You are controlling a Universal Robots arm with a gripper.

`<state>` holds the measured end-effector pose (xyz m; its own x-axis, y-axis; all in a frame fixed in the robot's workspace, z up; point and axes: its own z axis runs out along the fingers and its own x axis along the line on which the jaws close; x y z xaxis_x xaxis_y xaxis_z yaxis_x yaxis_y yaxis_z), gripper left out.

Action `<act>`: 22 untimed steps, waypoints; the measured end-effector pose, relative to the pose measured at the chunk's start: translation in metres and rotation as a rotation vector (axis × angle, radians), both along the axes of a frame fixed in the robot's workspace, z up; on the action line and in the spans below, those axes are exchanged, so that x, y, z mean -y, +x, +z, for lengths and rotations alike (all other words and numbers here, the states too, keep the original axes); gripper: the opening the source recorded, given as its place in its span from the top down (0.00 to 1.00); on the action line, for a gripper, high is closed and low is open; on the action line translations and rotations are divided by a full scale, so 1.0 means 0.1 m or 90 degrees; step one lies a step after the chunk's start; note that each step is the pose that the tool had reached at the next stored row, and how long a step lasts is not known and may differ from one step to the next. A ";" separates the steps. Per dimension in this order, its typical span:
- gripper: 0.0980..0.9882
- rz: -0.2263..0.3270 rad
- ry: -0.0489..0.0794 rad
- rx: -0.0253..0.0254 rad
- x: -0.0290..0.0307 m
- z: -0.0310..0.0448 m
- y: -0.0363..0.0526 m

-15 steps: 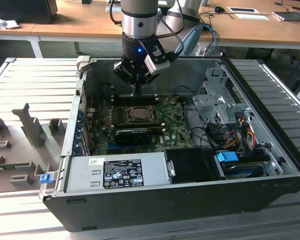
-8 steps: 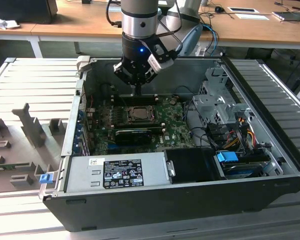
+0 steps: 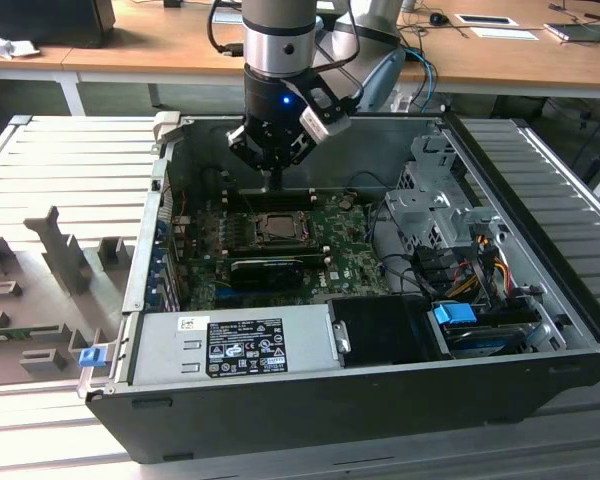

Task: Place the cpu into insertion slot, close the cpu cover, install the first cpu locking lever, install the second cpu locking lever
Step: 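Install the first cpu locking lever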

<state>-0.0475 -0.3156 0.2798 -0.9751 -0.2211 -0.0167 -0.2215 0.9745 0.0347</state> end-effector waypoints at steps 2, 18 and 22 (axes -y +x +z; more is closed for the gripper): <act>0.99 0.019 0.000 0.0000 0.000 0.000 0.000; 0.99 0.006 0.000 0.0003 0.006 -0.065 -0.019; 0.99 0.006 0.000 0.0003 0.007 -0.077 -0.168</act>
